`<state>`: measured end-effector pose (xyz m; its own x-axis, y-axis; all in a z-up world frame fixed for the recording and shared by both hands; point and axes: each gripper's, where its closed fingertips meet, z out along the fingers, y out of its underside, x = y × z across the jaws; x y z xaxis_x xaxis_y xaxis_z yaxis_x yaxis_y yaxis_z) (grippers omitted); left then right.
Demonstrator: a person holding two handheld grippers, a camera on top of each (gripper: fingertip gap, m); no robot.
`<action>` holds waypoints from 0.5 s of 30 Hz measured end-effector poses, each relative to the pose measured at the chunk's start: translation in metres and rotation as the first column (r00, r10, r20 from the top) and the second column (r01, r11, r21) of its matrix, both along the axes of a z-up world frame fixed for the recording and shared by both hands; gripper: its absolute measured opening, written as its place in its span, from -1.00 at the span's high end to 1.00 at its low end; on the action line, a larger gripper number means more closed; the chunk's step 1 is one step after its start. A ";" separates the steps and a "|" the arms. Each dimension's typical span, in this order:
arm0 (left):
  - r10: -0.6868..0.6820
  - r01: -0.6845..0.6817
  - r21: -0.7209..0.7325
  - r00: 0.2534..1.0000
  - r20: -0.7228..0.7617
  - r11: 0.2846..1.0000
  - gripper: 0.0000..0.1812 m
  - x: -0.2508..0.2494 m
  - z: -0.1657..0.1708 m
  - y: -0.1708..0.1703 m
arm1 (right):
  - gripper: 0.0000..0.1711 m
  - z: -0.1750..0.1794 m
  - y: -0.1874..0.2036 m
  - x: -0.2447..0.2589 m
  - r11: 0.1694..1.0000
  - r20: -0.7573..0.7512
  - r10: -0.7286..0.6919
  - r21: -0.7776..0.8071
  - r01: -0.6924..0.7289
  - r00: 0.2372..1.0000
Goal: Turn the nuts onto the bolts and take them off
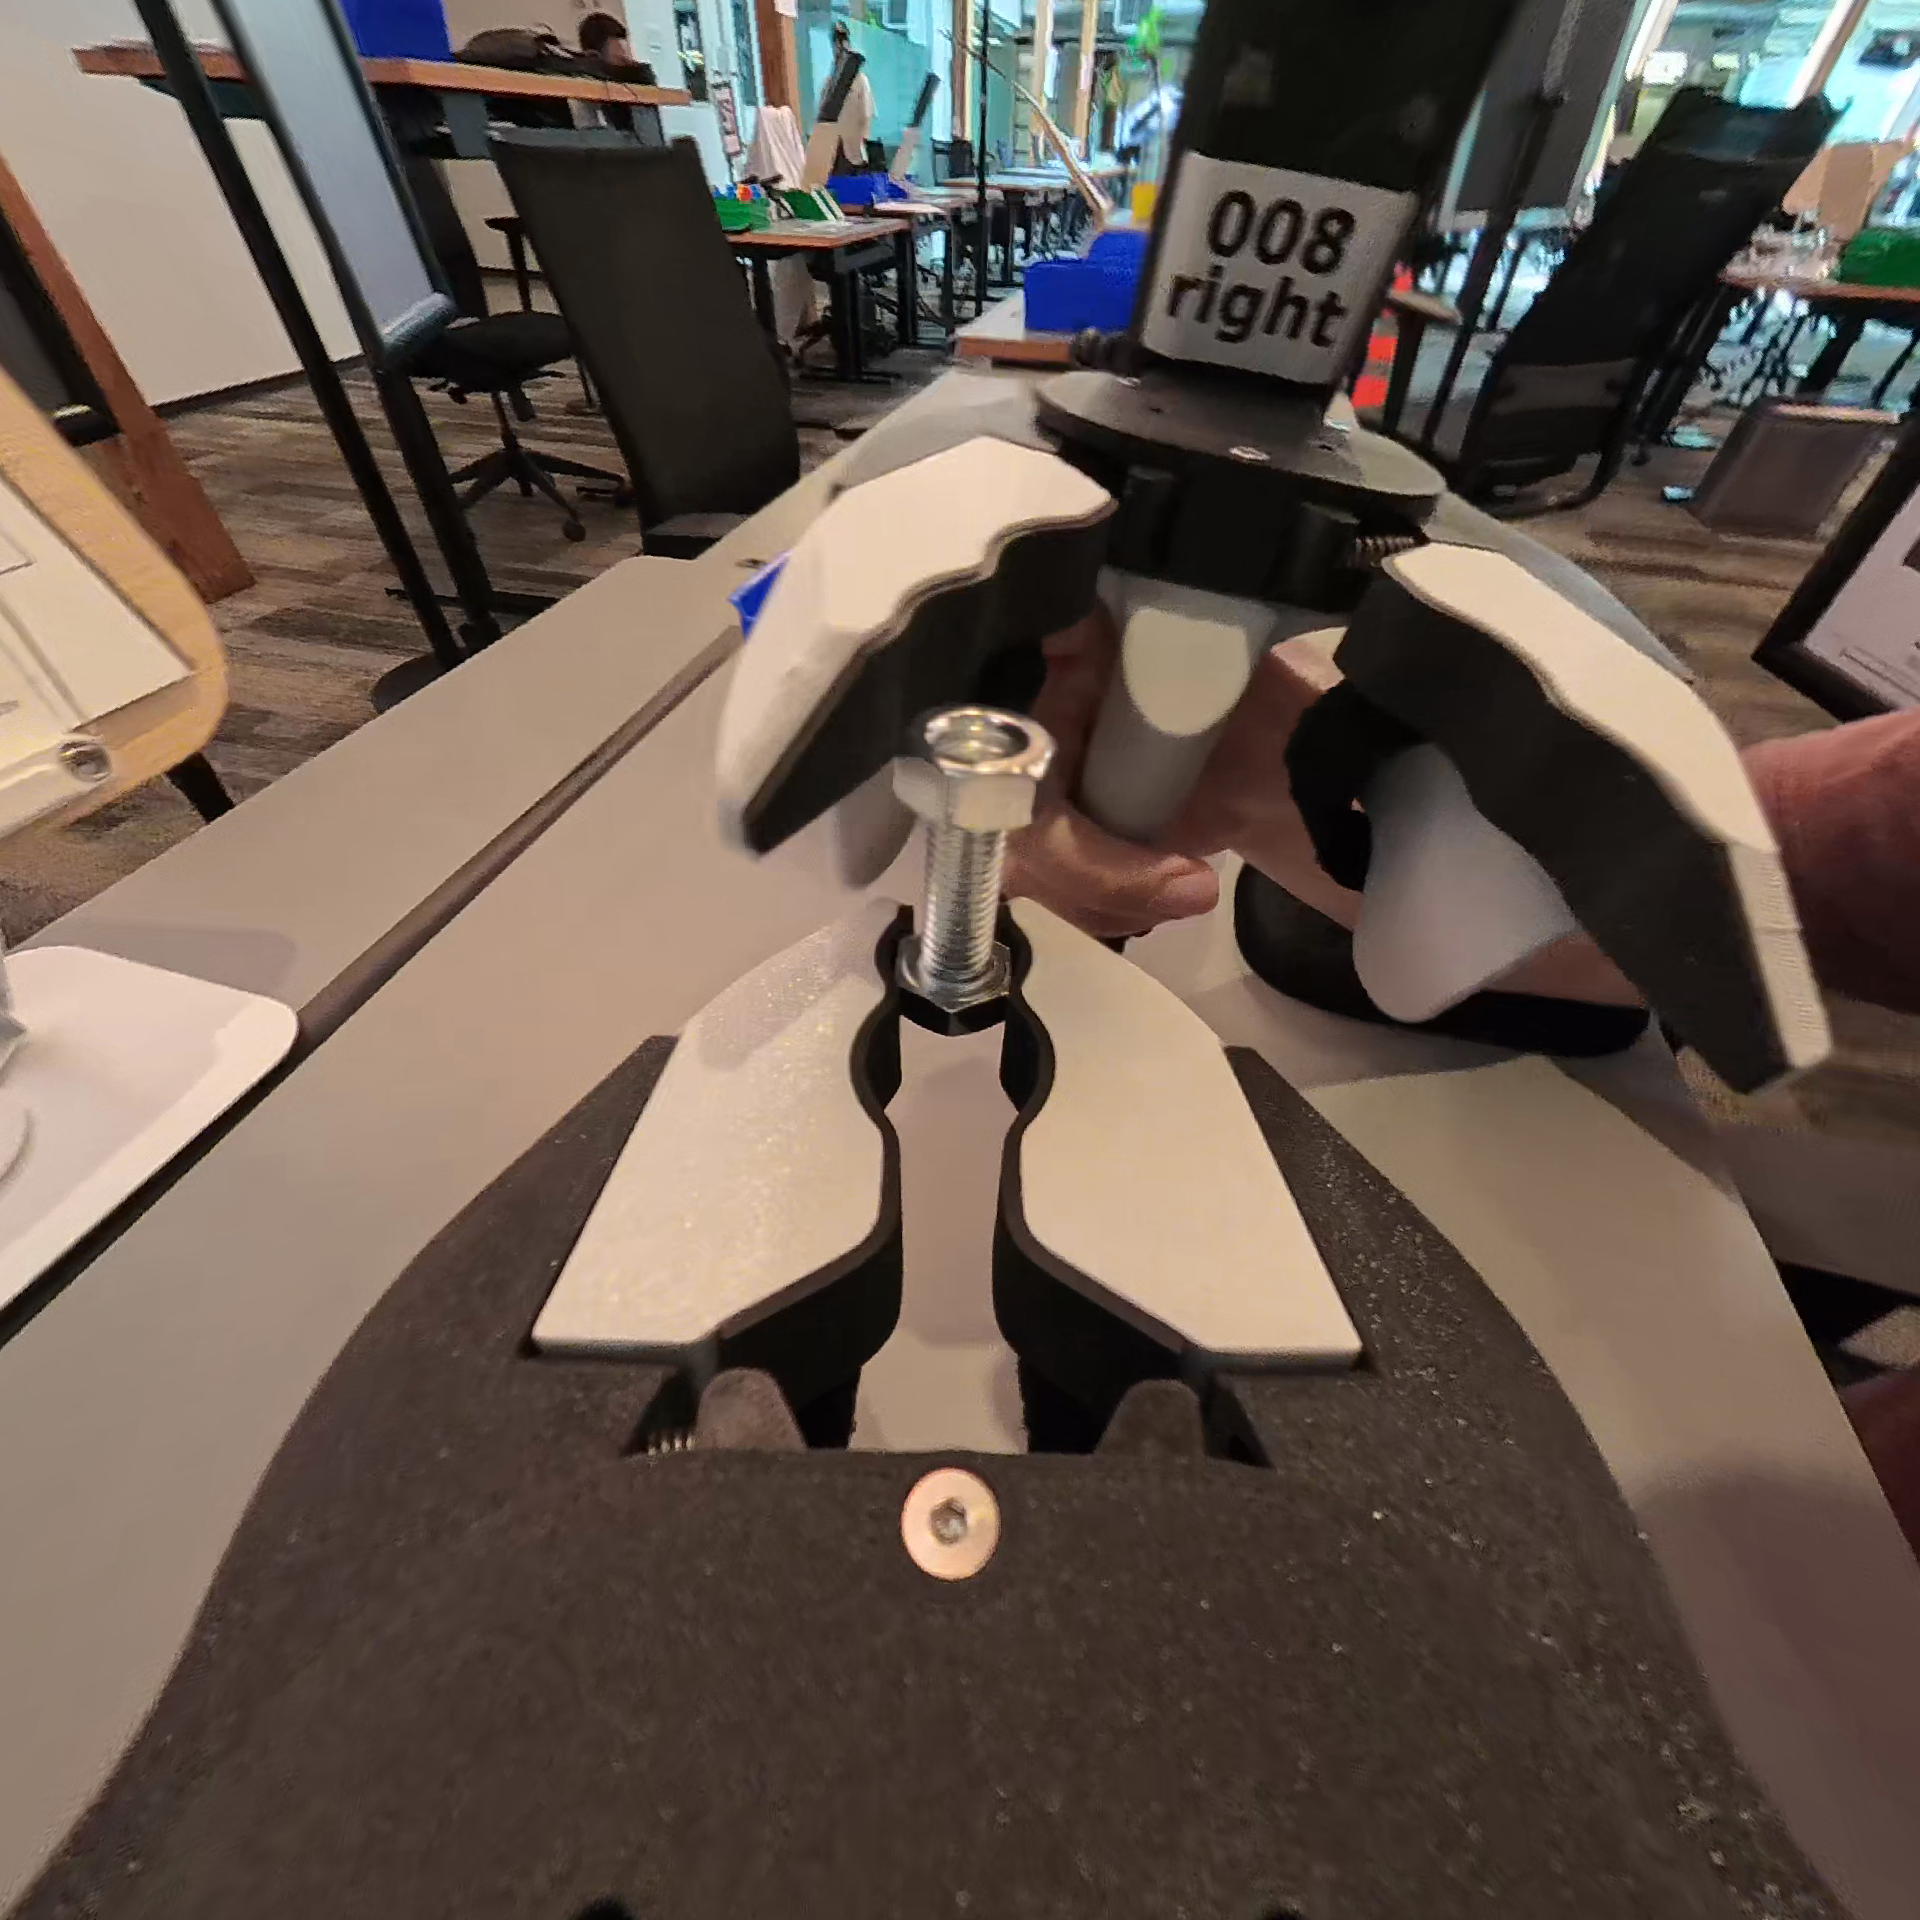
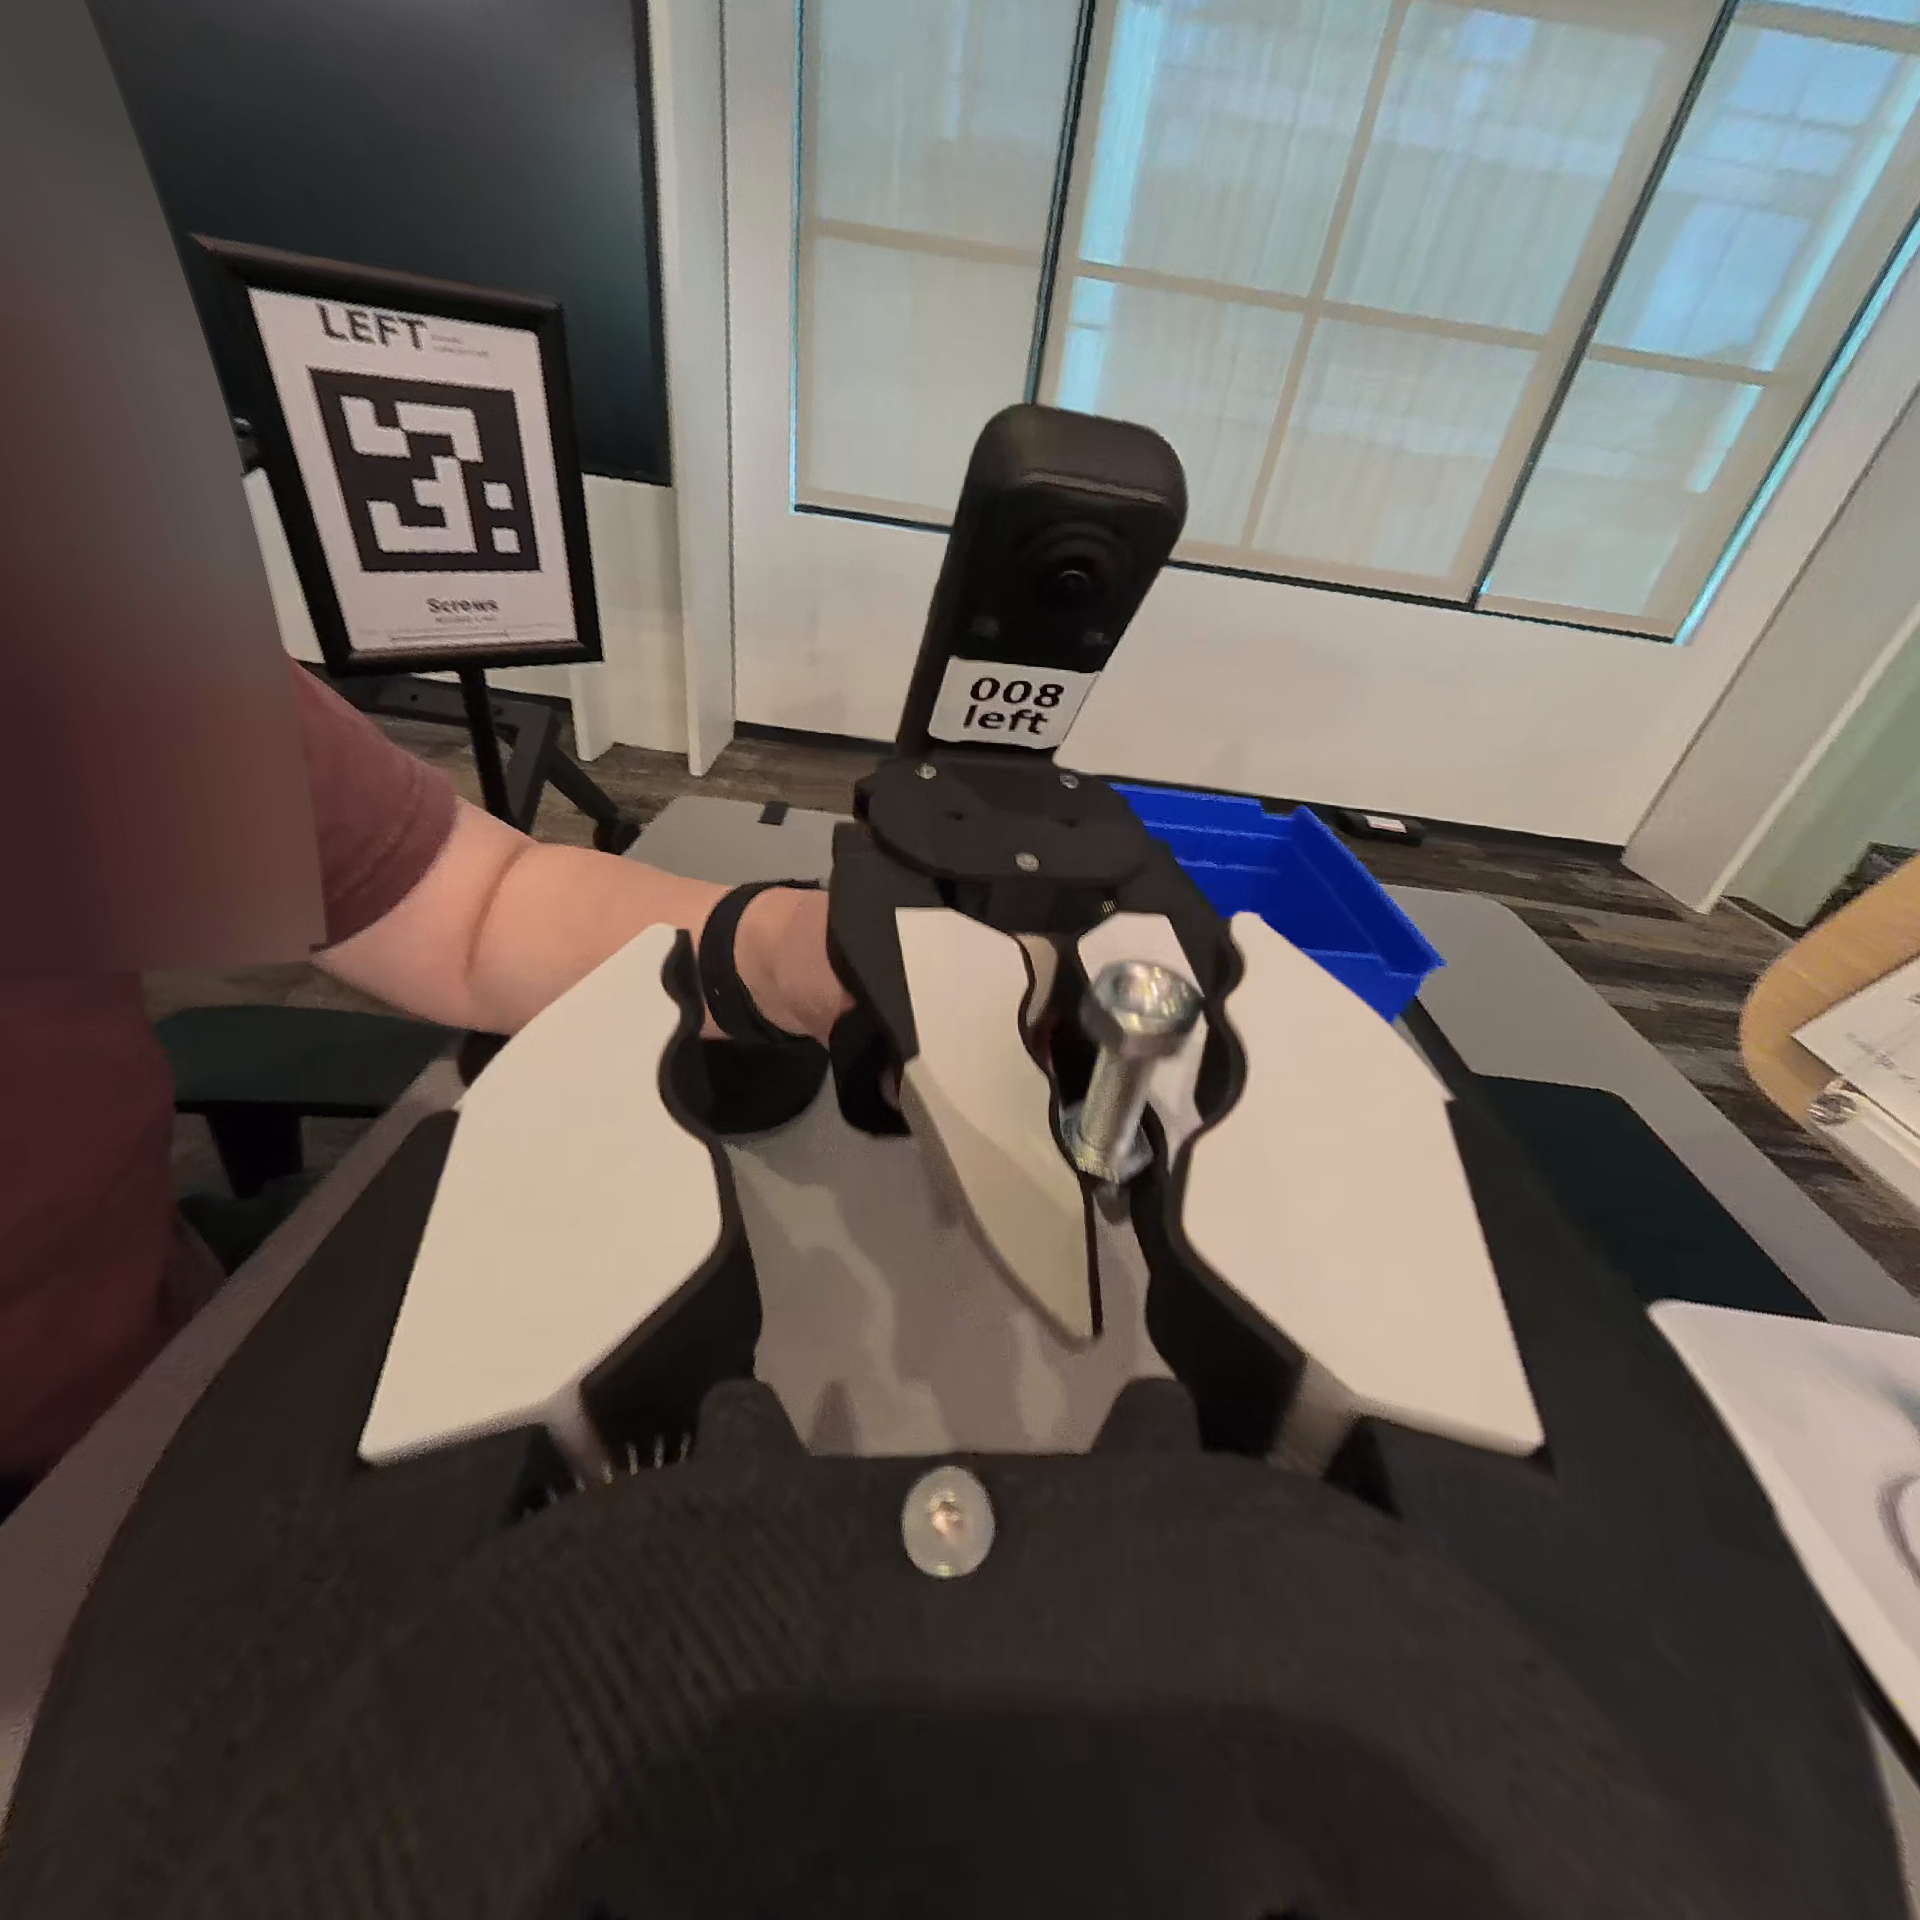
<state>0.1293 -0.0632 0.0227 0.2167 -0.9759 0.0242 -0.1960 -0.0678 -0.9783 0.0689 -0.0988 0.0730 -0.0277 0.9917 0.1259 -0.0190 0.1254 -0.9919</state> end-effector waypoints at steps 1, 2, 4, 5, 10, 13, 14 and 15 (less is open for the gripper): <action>0.004 -0.004 -0.016 1.000 0.015 1.000 0.84 -0.003 0.002 0.003 | -0.06 0.000 0.003 0.004 1.000 0.011 -0.010 0.005 0.010 1.000; 0.016 -0.015 -0.031 0.999 0.029 0.999 0.84 -0.006 0.004 0.006 | -0.02 -0.001 0.006 0.008 1.000 0.017 -0.015 0.000 0.015 1.000; 0.032 -0.030 -0.041 0.999 0.040 0.999 0.84 -0.010 0.005 0.010 | 0.06 0.000 0.009 0.015 0.999 0.022 -0.010 -0.030 0.010 1.000; 0.027 -0.025 -0.045 0.999 0.038 0.999 0.84 -0.010 0.004 0.010 | 0.04 0.001 0.011 0.016 0.999 0.014 -0.016 -0.039 0.016 1.000; -0.029 0.029 -0.023 1.000 0.010 0.999 0.85 0.005 -0.001 -0.005 | -0.09 -0.004 0.002 -0.002 1.000 0.009 -0.005 -0.014 0.005 1.000; -0.006 0.006 -0.016 1.000 0.008 1.000 0.85 0.003 -0.001 -0.001 | -0.13 -0.008 0.000 -0.005 0.999 0.042 -0.021 0.030 0.020 0.999; 0.013 -0.013 -0.022 1.000 0.017 1.000 0.84 -0.001 0.001 0.003 | -0.13 -0.008 0.003 0.000 0.999 0.054 -0.026 0.030 0.024 0.998; 0.018 -0.017 -0.033 0.999 0.027 0.999 0.84 -0.005 0.002 0.006 | -0.07 -0.008 0.004 0.005 1.000 0.066 -0.019 0.016 0.018 0.998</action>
